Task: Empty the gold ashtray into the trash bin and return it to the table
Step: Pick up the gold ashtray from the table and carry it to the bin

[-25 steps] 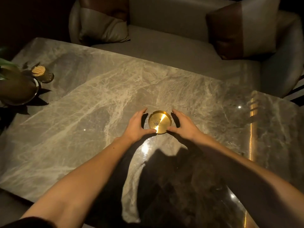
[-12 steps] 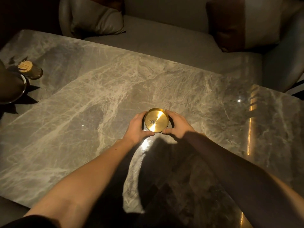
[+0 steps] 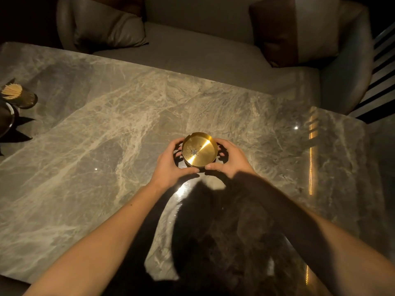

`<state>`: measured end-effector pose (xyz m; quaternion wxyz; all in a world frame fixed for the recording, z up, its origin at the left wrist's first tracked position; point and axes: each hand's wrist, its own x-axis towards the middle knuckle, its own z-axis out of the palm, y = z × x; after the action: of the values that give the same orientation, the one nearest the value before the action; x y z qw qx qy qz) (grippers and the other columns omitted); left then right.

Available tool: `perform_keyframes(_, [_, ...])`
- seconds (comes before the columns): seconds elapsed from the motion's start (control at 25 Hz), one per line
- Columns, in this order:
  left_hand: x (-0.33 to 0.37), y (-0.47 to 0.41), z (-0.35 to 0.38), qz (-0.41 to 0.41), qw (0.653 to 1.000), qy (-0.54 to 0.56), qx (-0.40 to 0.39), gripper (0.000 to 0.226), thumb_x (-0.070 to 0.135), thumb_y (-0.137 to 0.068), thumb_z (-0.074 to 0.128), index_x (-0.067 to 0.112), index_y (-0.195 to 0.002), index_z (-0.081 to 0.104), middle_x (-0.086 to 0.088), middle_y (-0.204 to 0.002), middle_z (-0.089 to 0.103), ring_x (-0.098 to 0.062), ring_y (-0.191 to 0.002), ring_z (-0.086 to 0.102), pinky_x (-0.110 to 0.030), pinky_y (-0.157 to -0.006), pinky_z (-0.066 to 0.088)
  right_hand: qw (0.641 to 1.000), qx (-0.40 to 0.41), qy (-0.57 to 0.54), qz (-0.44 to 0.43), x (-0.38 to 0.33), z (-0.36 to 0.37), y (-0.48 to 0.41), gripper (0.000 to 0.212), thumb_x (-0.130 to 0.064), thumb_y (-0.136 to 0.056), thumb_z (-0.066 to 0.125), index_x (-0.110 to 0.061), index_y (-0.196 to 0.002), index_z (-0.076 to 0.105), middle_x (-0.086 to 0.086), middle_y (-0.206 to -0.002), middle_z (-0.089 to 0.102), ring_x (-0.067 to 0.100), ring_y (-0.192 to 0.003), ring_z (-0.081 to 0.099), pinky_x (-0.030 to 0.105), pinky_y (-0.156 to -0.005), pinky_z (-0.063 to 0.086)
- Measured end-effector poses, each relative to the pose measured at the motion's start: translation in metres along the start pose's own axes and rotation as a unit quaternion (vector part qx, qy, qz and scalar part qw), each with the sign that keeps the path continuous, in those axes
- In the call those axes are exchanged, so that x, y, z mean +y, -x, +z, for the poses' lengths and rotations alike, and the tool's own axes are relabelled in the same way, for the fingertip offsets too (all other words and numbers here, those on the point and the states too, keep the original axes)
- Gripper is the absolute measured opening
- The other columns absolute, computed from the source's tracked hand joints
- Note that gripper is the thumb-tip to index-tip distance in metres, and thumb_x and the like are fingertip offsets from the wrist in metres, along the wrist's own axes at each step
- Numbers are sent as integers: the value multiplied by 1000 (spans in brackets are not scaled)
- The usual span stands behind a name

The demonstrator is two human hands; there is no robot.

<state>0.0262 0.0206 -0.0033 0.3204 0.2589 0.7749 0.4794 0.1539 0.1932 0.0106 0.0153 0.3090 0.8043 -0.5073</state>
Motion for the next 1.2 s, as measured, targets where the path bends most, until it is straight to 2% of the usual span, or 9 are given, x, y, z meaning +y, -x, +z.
perform_keyframes(0.2, [24, 9, 30, 42, 999, 18, -20, 94, 25, -53, 95, 31, -133, 46, 28, -127, 52, 11, -114, 54, -12, -97, 45, 998, 42, -55, -8, 7, -30, 39, 78, -24, -61, 90, -28, -129, 51, -4, -123, 58, 12, -110, 62, 28, -93, 53])
perform_keyframes(0.32, [39, 14, 55, 70, 997, 24, -33, 96, 30, -52, 95, 30, -136, 48, 13, -134, 52, -5, -126, 52, -27, -107, 44, 996, 40, -77, -23, 23, -61, 61, 74, -16, -66, 88, -23, -130, 51, -5, -125, 58, 9, -109, 60, 17, -92, 48])
perform_keyframes(0.48, [75, 27, 96, 59, 994, 80, -44, 101, 15, -53, 93, 16, -142, 45, 0, -140, 51, -6, -131, 50, -19, -108, 41, 993, 25, -107, -36, 47, -116, 88, 68, -6, -70, 84, -26, -126, 49, -7, -109, 60, 10, -100, 61, 27, -95, 50])
perform_keyframes(0.64, [112, 46, 173, 48, 991, 120, -34, 99, -2, -53, 90, 11, -140, 45, 0, -138, 55, -8, -133, 50, -20, -110, 39, 992, 29, -101, -67, 83, -174, 122, 91, -12, -64, 87, -20, -142, 41, -1, -120, 51, 16, -99, 62, 22, -88, 53])
perform_keyframes(0.72, [127, 55, 214, 44, 991, 123, -38, 99, -3, -52, 90, 13, -139, 45, -1, -137, 56, -8, -132, 50, -23, -112, 38, 992, 39, -84, -83, 101, -202, 141, 90, -16, -61, 89, -22, -139, 45, 3, -122, 47, 19, -97, 62, 18, -83, 53])
perform_keyframes(0.84, [148, 64, 263, 44, 990, 125, -50, 99, -3, -51, 90, 14, -138, 46, -1, -135, 57, -11, -131, 52, -30, -113, 40, 990, 31, -121, -65, 132, -239, 167, 82, -18, -59, 91, -32, -129, 50, 2, -123, 51, 15, -88, 62, 22, -79, 52])
perform_keyframes(1.0, [165, 64, 290, 43, 988, 114, -90, 101, 0, -52, 91, 8, -142, 45, -7, -141, 53, -12, -133, 51, -38, -116, 37, 983, -9, -181, -20, 163, -275, 185, 77, -7, -65, 85, -28, -128, 47, 3, -96, 64, 4, -77, 65, 28, -79, 52])
perform_keyframes(1.12, [173, 56, 295, 43, 986, 119, -108, 100, 2, -53, 90, 10, -142, 44, -2, -141, 55, -9, -133, 50, -37, -117, 35, 980, 15, -198, -26, 164, -286, 191, 87, 0, -66, 83, -23, -139, 42, -5, -124, 55, 3, -77, 64, 24, -77, 55])
perform_keyframes(1.2, [174, 48, 299, 50, 982, 132, -128, 95, 4, -54, 91, 15, -137, 48, -1, -138, 56, -10, -132, 51, -36, -116, 36, 980, 29, -193, -23, 164, -287, 194, 89, 0, -66, 83, -19, -142, 41, 2, -133, 51, 5, -81, 63, 22, -76, 55])
